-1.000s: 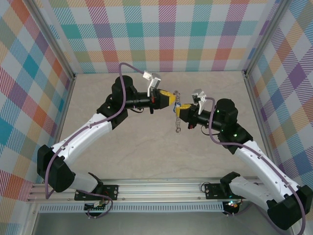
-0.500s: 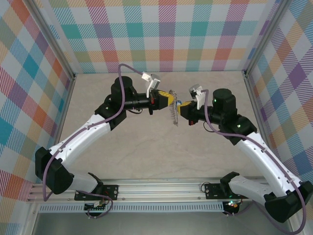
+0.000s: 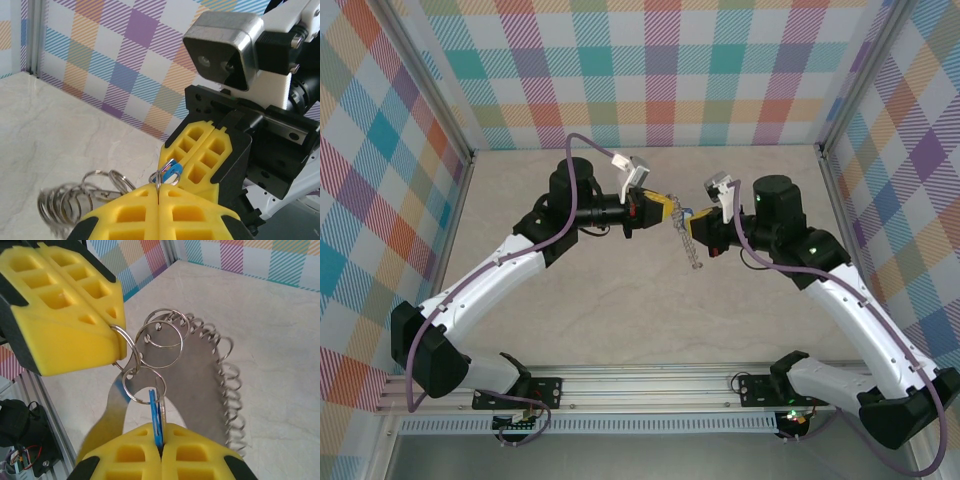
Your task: Put the keys on the keyring
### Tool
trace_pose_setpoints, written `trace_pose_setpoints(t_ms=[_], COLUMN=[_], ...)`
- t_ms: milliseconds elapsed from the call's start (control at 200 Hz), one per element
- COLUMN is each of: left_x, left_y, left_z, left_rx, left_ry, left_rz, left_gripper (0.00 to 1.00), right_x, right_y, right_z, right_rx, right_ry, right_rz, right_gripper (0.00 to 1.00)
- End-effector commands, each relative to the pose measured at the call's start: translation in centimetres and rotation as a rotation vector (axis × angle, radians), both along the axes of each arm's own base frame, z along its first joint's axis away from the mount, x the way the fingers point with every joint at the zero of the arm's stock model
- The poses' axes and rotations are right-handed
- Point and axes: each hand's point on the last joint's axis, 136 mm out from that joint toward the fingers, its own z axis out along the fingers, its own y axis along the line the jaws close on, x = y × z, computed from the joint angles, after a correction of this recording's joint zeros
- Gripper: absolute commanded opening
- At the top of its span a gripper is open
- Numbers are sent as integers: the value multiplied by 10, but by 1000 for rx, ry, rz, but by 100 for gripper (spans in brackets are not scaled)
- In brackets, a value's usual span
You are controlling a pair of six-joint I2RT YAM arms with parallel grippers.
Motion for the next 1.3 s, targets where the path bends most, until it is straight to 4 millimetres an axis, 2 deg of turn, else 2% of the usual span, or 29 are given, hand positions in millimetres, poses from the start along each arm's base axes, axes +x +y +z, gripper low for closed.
trace_pose_setpoints(t_ms=[0, 230, 585, 995, 1295], left_x=[-4, -5, -5, -5, -4], left_y=[6, 4, 1, -2, 0], left_z=[26, 27, 25, 22, 25], left_rx=[-46, -51, -52, -52, -54], left_ry=[-87, -81, -68, -60, -67], left_rz=[4, -11, -30, -42, -23], left_gripper=[0, 0, 0, 0, 0], right_x=[1, 9, 21, 21, 24], right_y=[-3, 3, 7, 15, 5], right_z=[8, 21, 29, 46, 29], right_rx=[-32, -24, -20, 24, -15], right_ry=[-20, -44, -78, -98, -85], right_rz=[-4, 11, -8, 26, -28], right_gripper=[0, 0, 0, 0, 0])
